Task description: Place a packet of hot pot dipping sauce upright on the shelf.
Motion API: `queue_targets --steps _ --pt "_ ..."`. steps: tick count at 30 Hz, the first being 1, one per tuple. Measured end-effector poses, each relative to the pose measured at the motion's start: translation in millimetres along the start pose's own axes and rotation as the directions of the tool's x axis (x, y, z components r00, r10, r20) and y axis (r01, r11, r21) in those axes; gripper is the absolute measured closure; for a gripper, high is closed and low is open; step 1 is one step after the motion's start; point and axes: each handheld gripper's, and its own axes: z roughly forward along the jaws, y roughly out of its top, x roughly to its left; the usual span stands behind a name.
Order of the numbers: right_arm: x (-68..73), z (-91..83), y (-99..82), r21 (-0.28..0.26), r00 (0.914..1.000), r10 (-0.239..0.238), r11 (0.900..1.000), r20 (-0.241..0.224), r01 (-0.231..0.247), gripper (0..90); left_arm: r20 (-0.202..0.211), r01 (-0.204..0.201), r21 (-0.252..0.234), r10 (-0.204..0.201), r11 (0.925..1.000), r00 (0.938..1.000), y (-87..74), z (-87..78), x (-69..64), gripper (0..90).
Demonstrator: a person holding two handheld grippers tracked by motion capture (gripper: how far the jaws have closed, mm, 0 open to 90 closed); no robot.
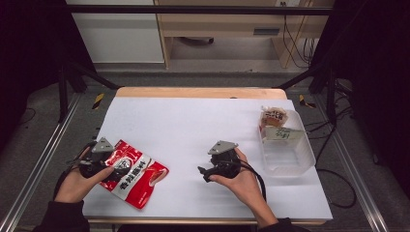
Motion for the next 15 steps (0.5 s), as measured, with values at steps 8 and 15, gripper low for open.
queue_targets --steps 8,15 --pt "-0.9 -1.5 -6.6 0.006 0.9999 0.013 0.9999 -0.002 -0.013 12.5 -0.071 0.03 0.012 -0.029 0.9995 0.997 -14.4 -7.0 12.1 6.7" --pt "-2.5 -4.9 -10.3 -0.001 0.9997 0.022 0.9997 0.006 -0.022 12.5 -0.101 0.1 -0.067 -0.106 0.9928 0.9892 -41.6 -14.3 24.4 7.0"
